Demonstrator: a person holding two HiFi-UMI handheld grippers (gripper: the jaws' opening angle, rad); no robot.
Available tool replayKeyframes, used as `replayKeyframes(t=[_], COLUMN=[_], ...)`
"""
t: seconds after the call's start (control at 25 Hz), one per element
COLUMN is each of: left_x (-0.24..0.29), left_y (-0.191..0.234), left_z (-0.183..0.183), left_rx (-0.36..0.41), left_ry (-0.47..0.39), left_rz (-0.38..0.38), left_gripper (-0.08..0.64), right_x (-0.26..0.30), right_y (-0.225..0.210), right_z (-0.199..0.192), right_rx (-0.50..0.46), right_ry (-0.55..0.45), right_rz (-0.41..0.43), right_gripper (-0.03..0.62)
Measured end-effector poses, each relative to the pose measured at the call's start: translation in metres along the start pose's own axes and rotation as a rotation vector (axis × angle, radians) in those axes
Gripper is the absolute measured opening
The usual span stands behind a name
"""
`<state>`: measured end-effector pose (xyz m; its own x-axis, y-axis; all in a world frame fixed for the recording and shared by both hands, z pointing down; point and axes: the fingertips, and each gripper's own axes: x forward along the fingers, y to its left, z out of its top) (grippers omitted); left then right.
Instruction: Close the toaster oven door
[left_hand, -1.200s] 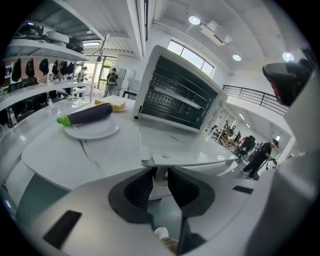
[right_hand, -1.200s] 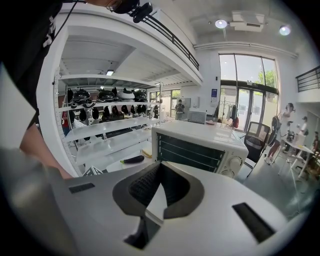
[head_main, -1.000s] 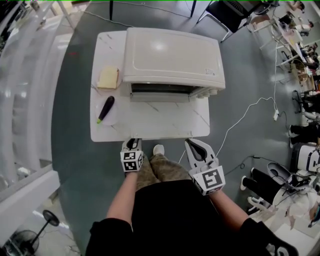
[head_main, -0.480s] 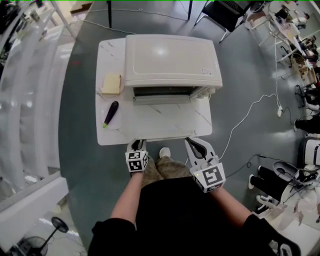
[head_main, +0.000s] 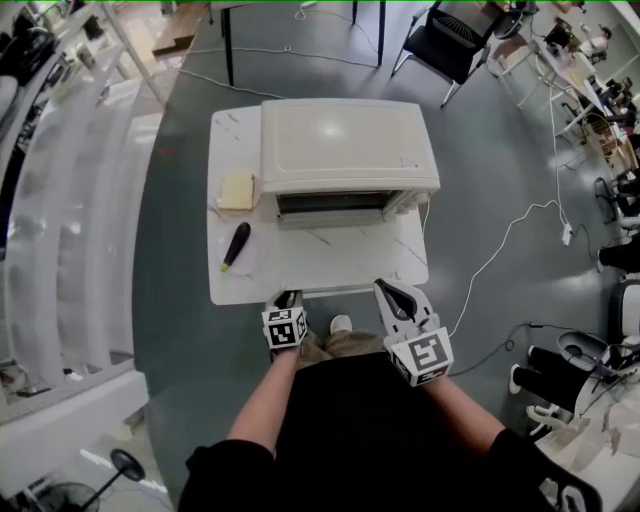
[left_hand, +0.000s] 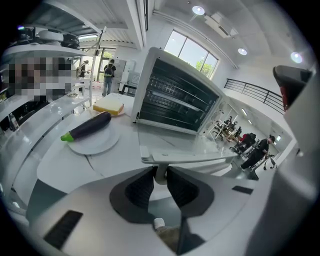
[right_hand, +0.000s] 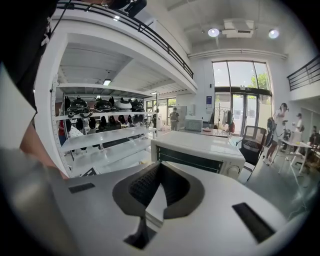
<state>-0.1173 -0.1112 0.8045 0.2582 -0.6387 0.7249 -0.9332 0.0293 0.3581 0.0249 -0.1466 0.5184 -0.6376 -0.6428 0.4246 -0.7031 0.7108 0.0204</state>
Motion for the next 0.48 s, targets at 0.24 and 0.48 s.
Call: replayKeyframes(t=[0.24, 0.48], left_x=[-0.007, -0.019], left_y=[-0.003, -0.009], left_z=[0.006, 0.019], left_rx=[-0.013, -0.044], left_ry=[0.013, -0.039], left_rz=[0.021, 0.016], left_gripper=[0.094, 0.091], right_x=[-0.002, -0.006], right_y=[-0.003, -0.011], right_z=[0.012, 0.024], right_rx=[-0.008, 0.029], right_ry=[-0.042, -0.089], right_rz=[-0.007, -0.005], right_gripper=[0.021, 0.021])
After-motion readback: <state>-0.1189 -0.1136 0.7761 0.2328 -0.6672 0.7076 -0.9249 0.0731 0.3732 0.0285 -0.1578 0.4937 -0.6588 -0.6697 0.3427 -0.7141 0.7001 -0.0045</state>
